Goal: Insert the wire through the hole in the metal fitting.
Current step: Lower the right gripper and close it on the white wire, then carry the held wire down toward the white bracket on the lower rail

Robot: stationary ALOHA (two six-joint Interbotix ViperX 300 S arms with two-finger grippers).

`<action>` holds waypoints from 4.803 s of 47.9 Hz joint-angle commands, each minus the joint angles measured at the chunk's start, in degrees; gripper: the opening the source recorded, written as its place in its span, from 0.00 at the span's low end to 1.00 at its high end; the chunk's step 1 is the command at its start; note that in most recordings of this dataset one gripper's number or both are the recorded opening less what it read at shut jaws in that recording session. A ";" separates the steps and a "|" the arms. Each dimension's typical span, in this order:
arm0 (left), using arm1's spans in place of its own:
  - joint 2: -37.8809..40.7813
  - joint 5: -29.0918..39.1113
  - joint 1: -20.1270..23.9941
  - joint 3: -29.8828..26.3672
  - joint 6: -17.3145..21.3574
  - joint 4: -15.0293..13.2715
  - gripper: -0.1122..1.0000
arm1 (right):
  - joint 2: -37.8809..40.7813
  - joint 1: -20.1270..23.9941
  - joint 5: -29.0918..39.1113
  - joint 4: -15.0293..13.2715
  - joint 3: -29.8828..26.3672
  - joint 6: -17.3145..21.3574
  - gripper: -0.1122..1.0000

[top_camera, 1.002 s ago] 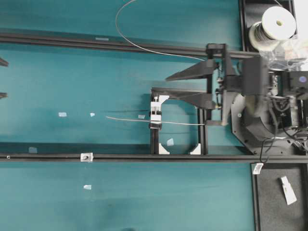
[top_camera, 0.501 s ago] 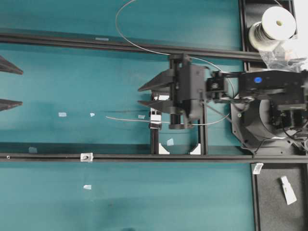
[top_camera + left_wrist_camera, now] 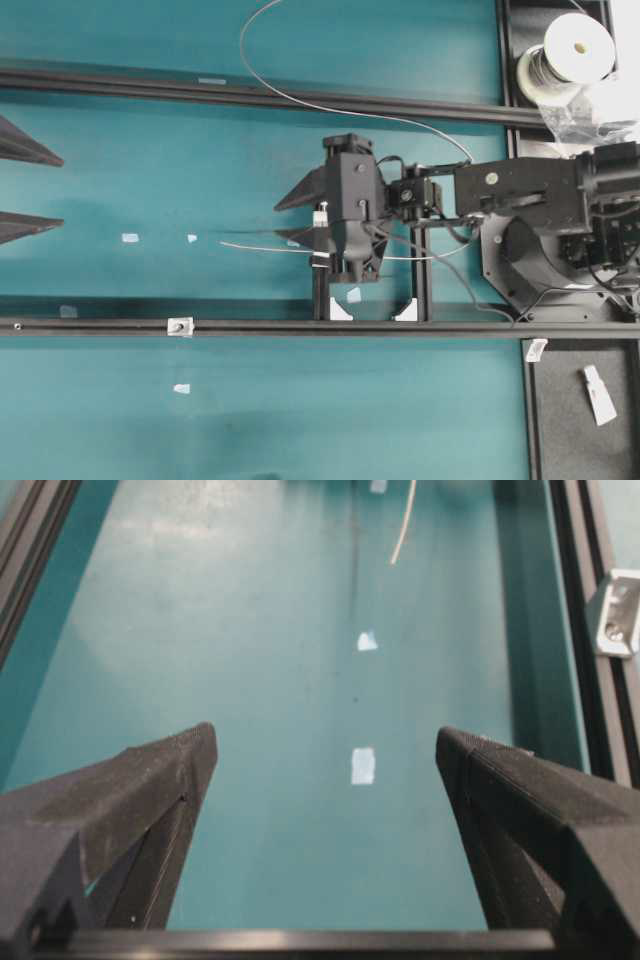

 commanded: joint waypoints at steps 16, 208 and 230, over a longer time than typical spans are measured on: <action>0.70 -1.93 -0.26 -0.35 0.00 0.00 0.83 | 5.45 2.11 -8.44 0.00 -1.85 4.66 0.53; 0.18 -2.20 -0.62 0.62 -0.35 -0.09 0.82 | 4.39 1.32 -5.71 -2.72 -2.72 8.26 0.10; 0.18 -2.20 -0.62 0.53 -0.53 0.00 0.82 | 4.48 2.11 -6.86 -2.20 -2.46 8.96 0.10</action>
